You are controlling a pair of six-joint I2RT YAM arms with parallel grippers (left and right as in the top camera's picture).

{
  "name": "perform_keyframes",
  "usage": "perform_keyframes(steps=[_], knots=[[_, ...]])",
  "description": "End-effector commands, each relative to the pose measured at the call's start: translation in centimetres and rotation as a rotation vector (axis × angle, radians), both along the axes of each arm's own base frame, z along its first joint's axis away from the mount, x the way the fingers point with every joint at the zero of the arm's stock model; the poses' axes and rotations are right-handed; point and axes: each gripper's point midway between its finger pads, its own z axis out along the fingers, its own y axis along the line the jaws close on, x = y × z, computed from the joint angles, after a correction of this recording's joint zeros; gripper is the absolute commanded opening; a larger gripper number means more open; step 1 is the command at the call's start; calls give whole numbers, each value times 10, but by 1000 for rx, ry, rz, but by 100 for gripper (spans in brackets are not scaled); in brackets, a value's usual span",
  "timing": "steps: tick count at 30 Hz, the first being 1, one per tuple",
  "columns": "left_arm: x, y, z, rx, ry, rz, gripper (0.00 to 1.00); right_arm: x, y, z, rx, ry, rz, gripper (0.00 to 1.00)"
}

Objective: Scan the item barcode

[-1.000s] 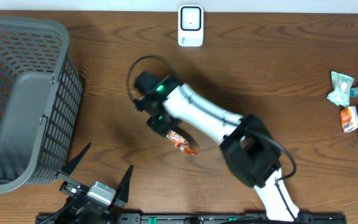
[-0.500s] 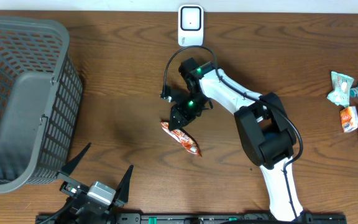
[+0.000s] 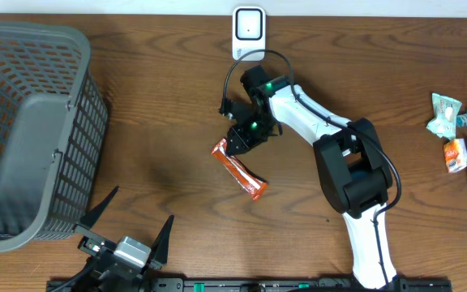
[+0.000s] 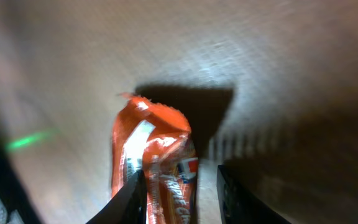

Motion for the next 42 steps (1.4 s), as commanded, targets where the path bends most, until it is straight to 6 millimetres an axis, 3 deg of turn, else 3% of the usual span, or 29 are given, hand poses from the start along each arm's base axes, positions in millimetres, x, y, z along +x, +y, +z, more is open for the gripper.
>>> perform_keyframes(steps=[1, 5, 6, 10, 15, 23, 26, 34, 35, 39, 42], knots=[[-1, 0, 1, 8, -13, -2, 98, 25, -19, 1, -139, -77, -60, 27], [-1, 0, 1, 8, -13, -2, 98, 36, -16, 33, -141, -102, -63, 15], [-1, 0, 1, 8, -12, -2, 98, 38, -16, 48, -145, -109, -62, 4], [-1, 0, 1, 8, -13, -2, 98, 25, -6, 69, -146, -100, -33, 1], [-1, 0, 1, 8, -13, -2, 98, -4, 14, 58, -242, -111, 33, 1], [-1, 0, 1, 7, -13, -2, 98, -7, 16, 45, -497, -314, 42, 1], [-1, 0, 1, 7, -13, -2, 98, -23, 18, 35, -527, -298, 66, 1], [-1, 0, 1, 8, -13, -2, 98, -38, -2, -19, -611, -309, 73, 1], [-1, 0, 1, 8, -13, -2, 98, -37, -4, -21, -618, -315, 71, 1], [-1, 0, 1, 8, -13, -2, 98, 0, -34, -10, -775, -472, -49, 1], [-1, 0, 1, 8, -13, -2, 98, 7, -31, 3, -777, -490, -58, 1]])
